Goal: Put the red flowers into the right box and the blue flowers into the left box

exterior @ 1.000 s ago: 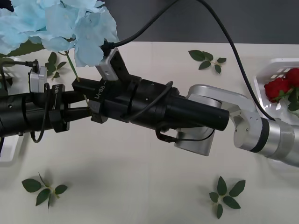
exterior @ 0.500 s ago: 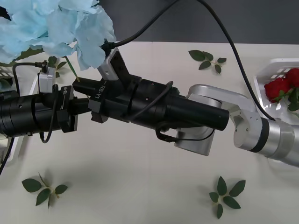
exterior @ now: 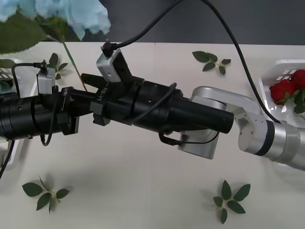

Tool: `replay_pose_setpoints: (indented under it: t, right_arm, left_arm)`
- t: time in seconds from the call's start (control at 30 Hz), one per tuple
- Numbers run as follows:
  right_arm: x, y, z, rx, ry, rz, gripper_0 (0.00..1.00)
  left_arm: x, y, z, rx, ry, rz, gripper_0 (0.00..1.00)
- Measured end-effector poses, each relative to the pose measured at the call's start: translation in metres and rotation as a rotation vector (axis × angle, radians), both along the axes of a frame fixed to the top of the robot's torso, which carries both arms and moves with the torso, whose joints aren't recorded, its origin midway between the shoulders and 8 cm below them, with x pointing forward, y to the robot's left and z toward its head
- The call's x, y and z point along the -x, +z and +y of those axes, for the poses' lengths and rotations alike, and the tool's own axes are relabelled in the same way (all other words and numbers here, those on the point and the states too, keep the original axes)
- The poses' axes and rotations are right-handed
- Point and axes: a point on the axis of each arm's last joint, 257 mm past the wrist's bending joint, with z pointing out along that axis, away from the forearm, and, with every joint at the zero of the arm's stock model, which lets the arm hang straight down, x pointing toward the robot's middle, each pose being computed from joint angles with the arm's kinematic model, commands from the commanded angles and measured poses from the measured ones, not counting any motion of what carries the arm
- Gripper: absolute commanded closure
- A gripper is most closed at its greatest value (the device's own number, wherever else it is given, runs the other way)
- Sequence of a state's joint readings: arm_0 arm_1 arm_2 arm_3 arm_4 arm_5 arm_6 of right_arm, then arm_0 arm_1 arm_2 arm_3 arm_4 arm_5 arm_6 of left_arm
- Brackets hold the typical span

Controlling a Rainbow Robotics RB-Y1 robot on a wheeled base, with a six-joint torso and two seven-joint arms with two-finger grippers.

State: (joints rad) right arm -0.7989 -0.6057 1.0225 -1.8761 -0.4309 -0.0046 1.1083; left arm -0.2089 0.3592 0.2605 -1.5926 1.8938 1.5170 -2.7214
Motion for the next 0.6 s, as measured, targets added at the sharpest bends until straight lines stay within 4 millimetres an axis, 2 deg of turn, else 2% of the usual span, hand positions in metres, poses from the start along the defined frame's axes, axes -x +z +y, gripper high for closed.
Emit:
replay_pose_setpoints:
  t: [0.37, 0.6]
  right_arm:
    - [0.0, 0.0, 0.0, 0.0, 0.0, 0.0, 0.0]
    - [0.0, -0.001, 0.0, 0.001, 0.0, 0.001, 0.0]
  left_arm:
    - [-0.001, 0.001, 0.002, 0.001, 0.004, -0.002, 1.0]
    - [-0.005, 0.016, 0.029, 0.045, 0.063, -0.026, 1.0]
